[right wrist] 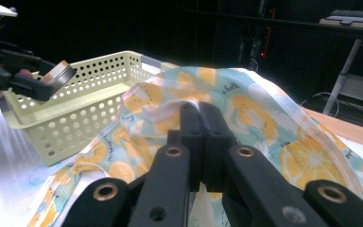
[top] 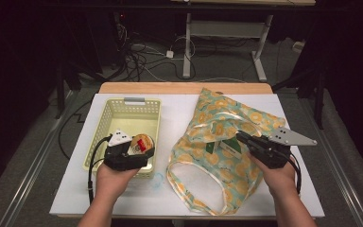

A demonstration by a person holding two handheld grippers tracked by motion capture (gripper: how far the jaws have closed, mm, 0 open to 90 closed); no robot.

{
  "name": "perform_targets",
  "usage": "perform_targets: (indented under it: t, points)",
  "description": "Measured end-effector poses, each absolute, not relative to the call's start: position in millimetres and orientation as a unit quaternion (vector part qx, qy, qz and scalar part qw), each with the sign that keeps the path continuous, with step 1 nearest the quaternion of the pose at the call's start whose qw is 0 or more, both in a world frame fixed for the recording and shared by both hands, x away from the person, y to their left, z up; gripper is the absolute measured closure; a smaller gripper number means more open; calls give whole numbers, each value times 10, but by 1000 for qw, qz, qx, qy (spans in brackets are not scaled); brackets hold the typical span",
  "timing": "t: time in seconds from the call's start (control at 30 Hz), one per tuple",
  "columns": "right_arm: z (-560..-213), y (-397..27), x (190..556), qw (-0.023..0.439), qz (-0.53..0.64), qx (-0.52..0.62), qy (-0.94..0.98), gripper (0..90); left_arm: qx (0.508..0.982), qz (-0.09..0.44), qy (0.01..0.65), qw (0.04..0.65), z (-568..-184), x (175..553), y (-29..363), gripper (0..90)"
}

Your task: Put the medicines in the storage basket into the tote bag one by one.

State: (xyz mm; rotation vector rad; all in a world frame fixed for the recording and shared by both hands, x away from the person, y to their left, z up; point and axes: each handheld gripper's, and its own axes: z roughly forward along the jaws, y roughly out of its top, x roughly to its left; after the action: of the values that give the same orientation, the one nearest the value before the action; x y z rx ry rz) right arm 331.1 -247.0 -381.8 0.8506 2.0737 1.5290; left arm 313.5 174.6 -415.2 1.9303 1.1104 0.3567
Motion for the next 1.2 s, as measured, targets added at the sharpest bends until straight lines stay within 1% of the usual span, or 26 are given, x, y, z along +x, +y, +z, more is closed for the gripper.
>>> perform_targets:
  t: [0.47,1.2]
  points:
    - [-3804,-2458,3299,213,552,304,746,900,797,140,387,442,-4016,2959,1374,191]
    - [-3765,-2471,3284,215,557,302,743,900,834,103,328,432,-4076,3037,544,190]
